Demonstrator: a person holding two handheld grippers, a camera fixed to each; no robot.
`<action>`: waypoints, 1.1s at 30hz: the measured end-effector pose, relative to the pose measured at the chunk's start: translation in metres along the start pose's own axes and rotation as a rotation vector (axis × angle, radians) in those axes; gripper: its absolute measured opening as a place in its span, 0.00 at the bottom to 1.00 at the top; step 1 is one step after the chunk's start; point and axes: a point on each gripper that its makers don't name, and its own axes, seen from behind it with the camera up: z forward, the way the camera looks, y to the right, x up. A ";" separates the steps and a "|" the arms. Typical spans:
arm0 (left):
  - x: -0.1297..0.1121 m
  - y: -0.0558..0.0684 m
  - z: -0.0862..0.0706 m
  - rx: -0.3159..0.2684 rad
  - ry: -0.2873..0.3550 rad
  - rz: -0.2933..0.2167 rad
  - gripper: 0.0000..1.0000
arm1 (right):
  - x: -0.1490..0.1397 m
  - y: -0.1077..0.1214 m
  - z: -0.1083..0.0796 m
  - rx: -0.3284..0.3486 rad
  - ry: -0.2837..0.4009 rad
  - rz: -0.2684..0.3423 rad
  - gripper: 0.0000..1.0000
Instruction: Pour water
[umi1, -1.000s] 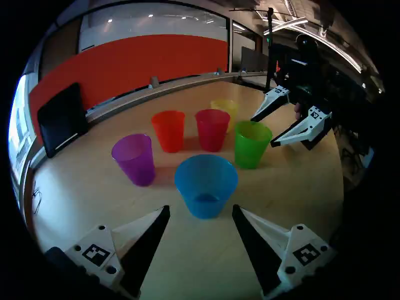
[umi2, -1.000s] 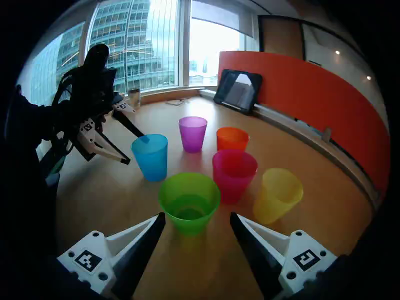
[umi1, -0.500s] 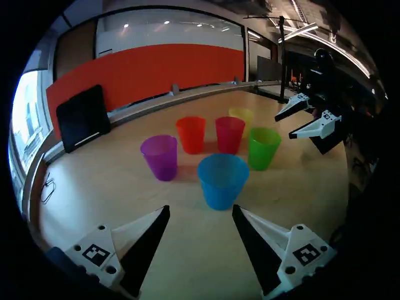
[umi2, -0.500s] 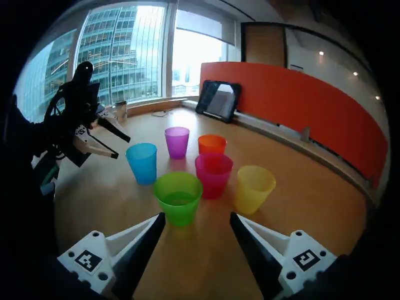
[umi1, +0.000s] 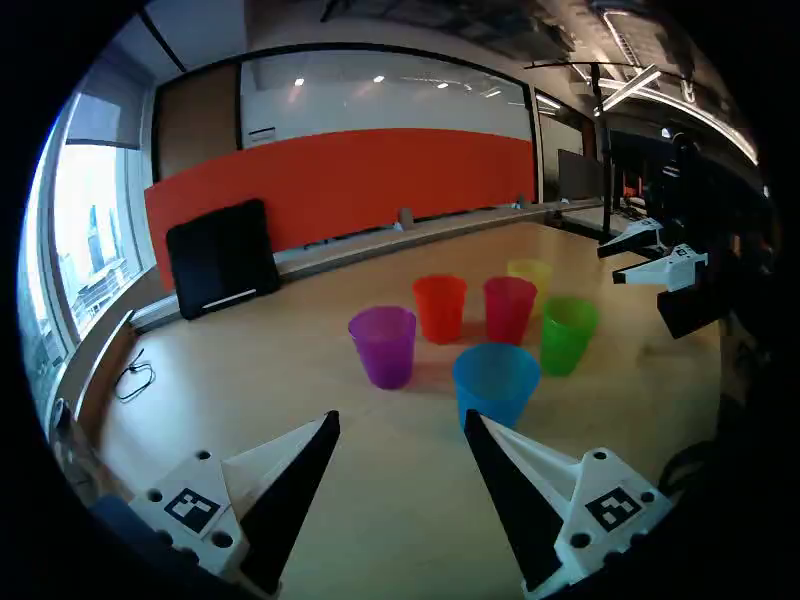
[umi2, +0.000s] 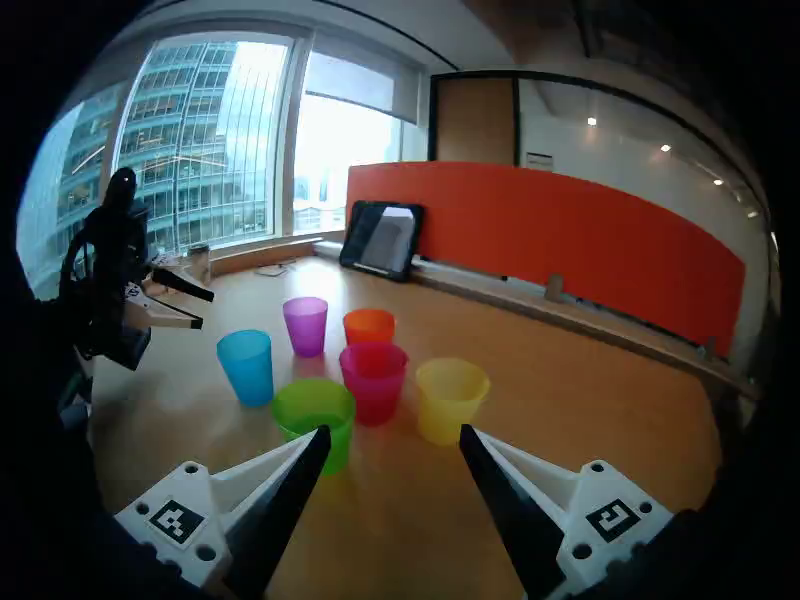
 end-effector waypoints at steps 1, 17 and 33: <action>0.003 -0.003 -0.001 0.013 0.011 -0.004 0.92 | 0.002 0.003 -0.001 -0.013 0.009 0.004 1.00; 0.045 -0.042 -0.014 0.208 0.188 -0.065 0.92 | 0.040 0.063 -0.008 -0.292 0.166 0.081 1.00; 0.084 -0.067 -0.035 0.364 0.376 -0.150 0.92 | 0.066 0.108 -0.038 -0.574 0.313 0.102 1.00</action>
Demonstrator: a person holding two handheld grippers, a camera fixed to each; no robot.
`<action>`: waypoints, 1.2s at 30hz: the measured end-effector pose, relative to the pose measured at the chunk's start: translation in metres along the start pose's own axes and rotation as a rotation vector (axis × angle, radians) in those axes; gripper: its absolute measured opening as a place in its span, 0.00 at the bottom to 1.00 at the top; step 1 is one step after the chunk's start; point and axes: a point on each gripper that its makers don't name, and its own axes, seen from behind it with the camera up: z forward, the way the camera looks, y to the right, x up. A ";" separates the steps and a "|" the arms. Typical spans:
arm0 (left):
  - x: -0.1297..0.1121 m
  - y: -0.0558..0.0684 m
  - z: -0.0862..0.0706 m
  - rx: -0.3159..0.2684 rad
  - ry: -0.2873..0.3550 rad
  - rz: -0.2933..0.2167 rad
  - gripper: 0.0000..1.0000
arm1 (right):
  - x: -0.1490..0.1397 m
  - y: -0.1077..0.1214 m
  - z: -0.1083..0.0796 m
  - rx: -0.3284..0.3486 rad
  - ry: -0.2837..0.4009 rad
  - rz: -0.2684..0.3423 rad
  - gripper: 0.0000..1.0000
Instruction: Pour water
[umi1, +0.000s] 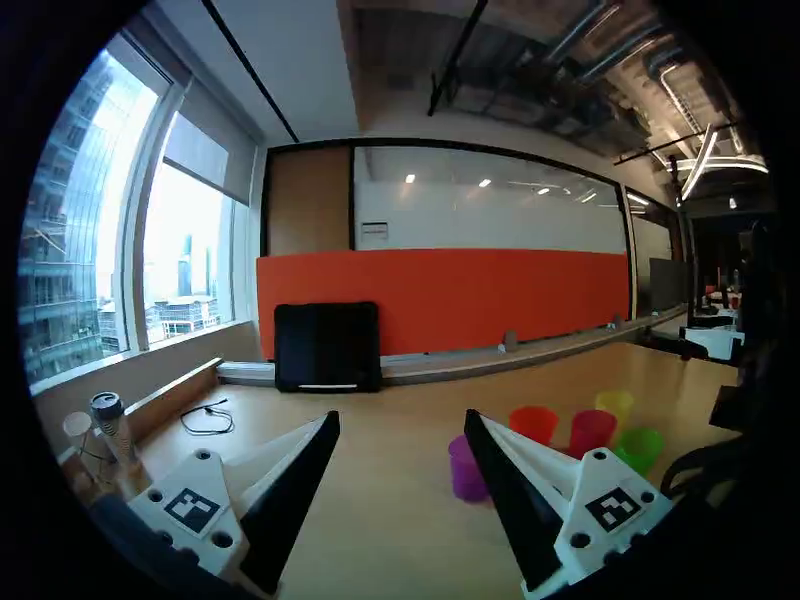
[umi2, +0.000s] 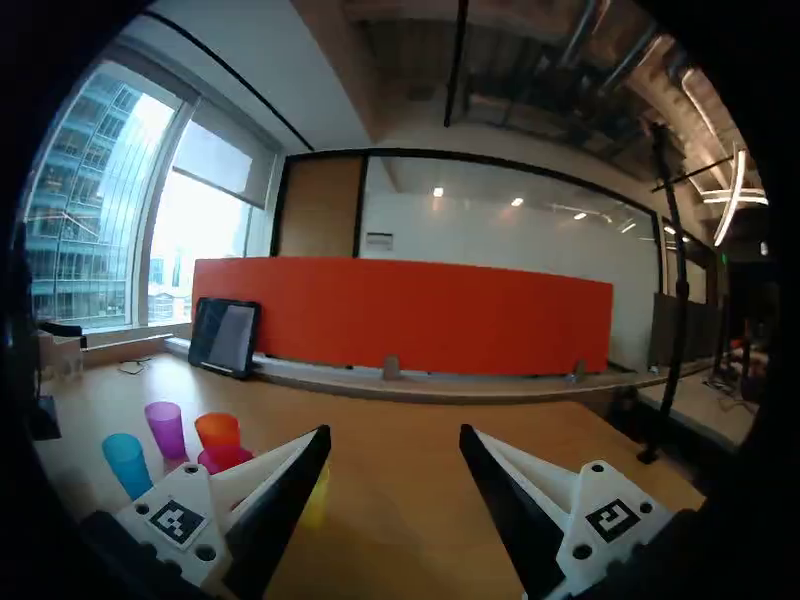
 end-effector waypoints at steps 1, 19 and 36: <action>0.001 -0.001 0.000 0.006 0.007 -0.005 0.92 | 0.002 0.003 -0.001 -0.015 0.008 0.004 1.00; 0.003 -0.007 0.002 0.063 0.061 -0.009 0.93 | 0.003 0.026 -0.017 -0.117 0.051 0.072 1.00; -0.018 -0.003 0.005 0.098 0.078 0.048 0.92 | 0.006 0.024 -0.025 -0.127 0.031 0.050 1.00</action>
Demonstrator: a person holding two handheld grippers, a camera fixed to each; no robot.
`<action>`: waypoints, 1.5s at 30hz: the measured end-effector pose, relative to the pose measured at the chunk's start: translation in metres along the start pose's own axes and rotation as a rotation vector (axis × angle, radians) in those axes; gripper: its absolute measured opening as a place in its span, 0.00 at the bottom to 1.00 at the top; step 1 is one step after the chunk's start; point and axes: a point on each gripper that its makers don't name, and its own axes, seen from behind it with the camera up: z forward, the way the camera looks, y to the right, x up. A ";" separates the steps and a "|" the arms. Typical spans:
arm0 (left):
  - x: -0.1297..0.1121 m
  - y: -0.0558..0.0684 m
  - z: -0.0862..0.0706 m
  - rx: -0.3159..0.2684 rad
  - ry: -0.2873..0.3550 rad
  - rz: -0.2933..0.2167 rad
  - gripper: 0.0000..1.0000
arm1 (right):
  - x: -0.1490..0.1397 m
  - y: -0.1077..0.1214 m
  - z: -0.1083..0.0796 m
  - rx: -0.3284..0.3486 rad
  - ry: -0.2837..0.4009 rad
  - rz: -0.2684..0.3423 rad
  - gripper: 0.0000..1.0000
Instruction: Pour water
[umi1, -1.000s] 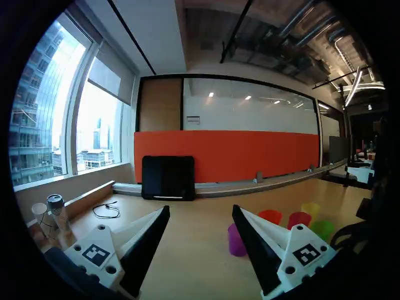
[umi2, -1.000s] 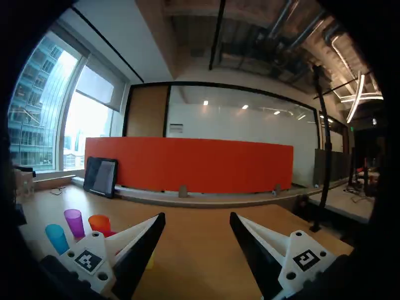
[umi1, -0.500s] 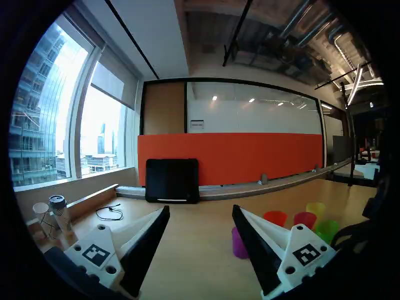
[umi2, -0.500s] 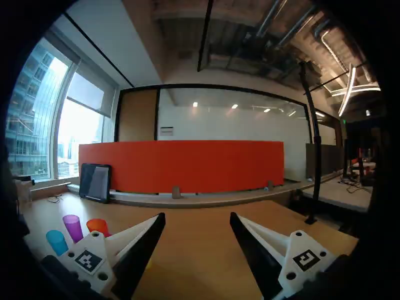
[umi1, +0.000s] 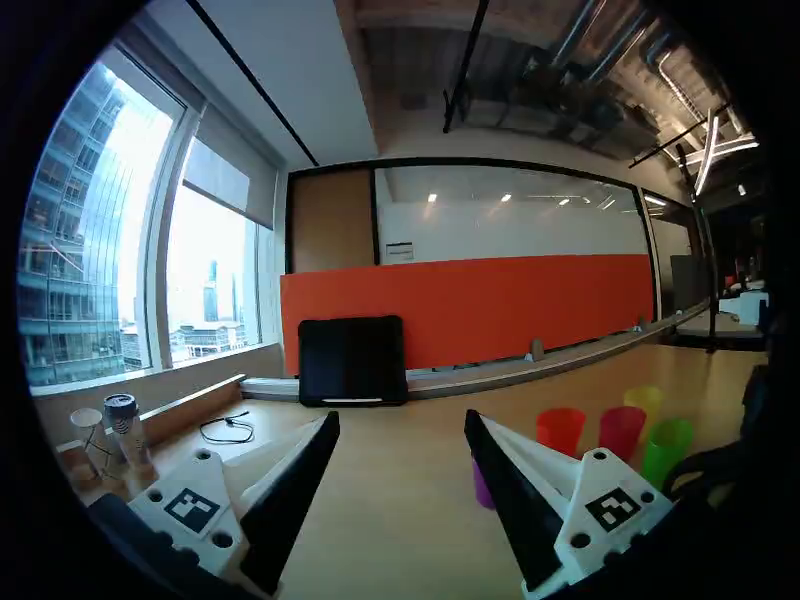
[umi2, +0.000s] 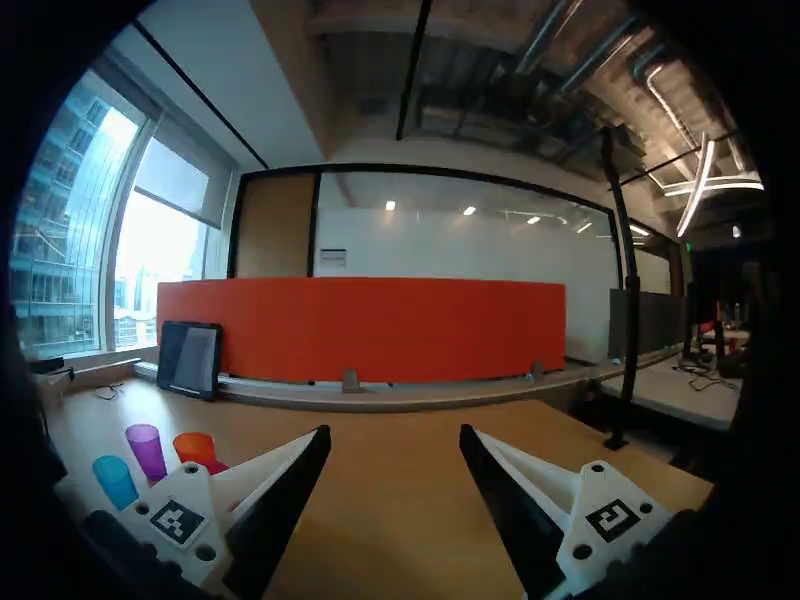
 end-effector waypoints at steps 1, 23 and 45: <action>-0.001 0.000 0.000 0.000 0.001 0.002 0.92 | 0.001 0.000 0.000 0.000 0.000 -0.002 1.00; -0.037 0.001 -0.009 0.018 -0.023 -0.027 0.93 | 0.016 -0.016 0.002 0.010 0.008 -0.039 1.00; -0.050 -0.001 -0.007 0.008 -0.063 -0.069 0.93 | 0.015 -0.015 0.002 0.008 0.004 -0.033 1.00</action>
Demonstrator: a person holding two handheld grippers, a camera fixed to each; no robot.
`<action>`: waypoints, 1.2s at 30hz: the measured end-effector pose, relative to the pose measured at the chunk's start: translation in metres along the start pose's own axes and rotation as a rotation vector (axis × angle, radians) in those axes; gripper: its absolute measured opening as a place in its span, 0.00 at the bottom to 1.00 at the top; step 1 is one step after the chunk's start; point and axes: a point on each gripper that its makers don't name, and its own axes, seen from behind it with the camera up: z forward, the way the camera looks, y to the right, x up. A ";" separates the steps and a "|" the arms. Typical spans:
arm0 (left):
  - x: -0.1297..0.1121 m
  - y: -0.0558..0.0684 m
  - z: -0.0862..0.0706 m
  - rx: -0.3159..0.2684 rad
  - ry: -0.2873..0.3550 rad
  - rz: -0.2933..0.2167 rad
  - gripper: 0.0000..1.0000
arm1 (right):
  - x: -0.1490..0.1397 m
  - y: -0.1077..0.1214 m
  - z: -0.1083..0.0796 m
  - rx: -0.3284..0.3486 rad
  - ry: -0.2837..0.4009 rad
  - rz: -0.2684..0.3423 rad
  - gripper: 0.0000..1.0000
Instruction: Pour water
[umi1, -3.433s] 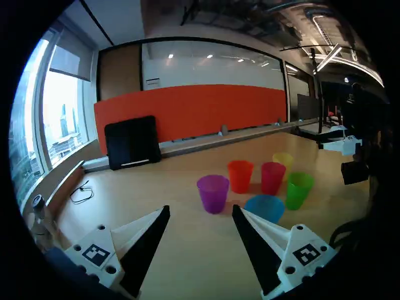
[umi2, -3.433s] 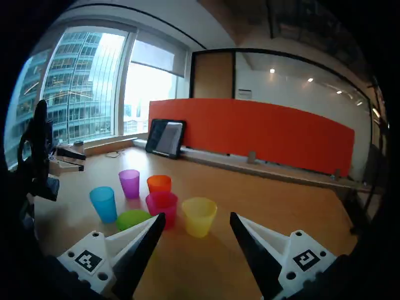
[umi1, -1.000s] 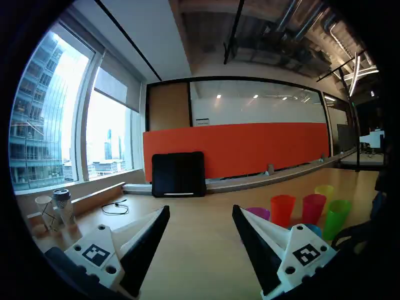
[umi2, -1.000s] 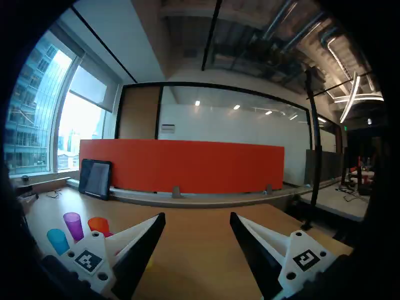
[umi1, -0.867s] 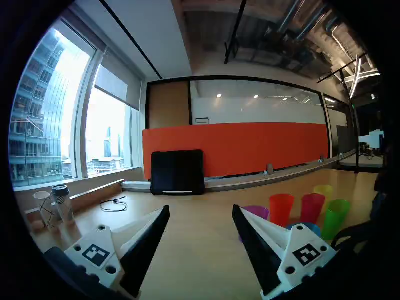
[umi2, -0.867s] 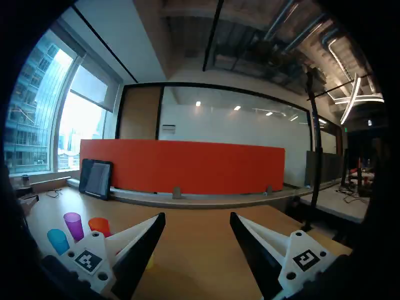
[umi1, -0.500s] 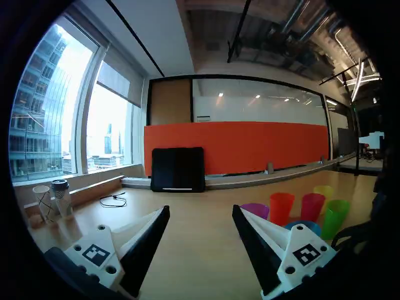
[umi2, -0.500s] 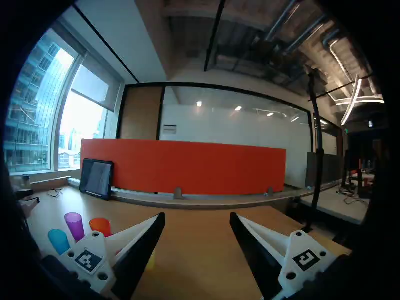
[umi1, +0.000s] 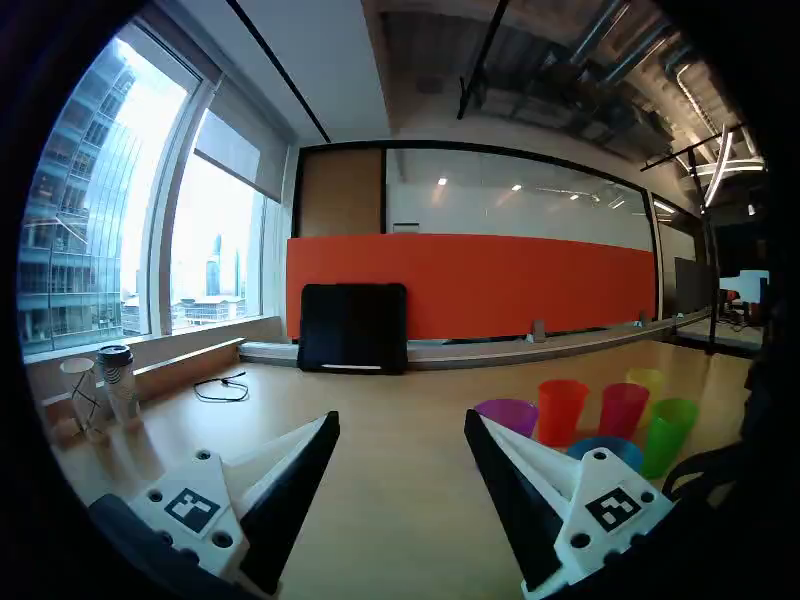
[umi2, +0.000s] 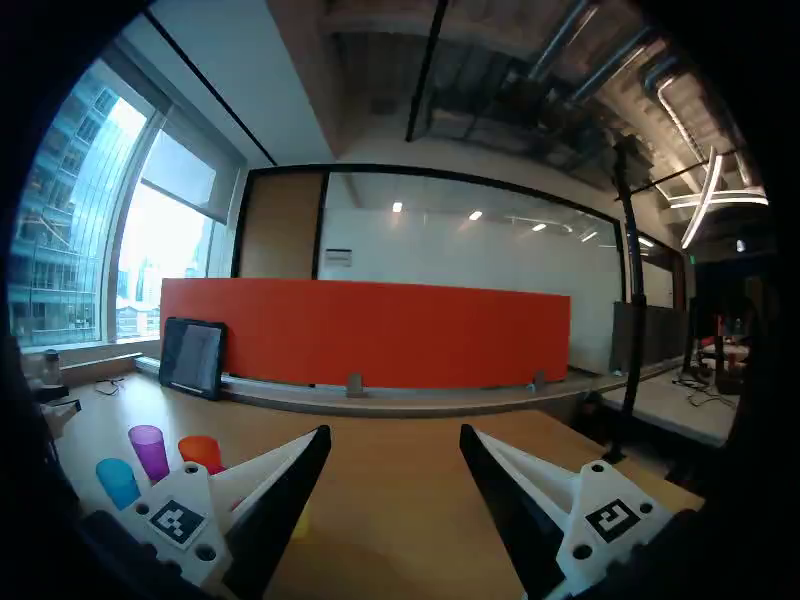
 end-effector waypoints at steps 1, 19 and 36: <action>0.000 0.000 0.000 0.000 0.000 0.000 0.93 | 0.000 0.000 0.000 0.000 0.000 0.000 1.00; 0.000 0.002 -0.001 -0.007 -0.001 0.001 0.92 | 0.001 0.002 -0.003 0.001 0.001 -0.001 1.00; 0.000 0.000 -0.001 -0.007 -0.002 0.002 0.93 | -0.009 0.012 -0.007 0.021 0.028 -0.014 1.00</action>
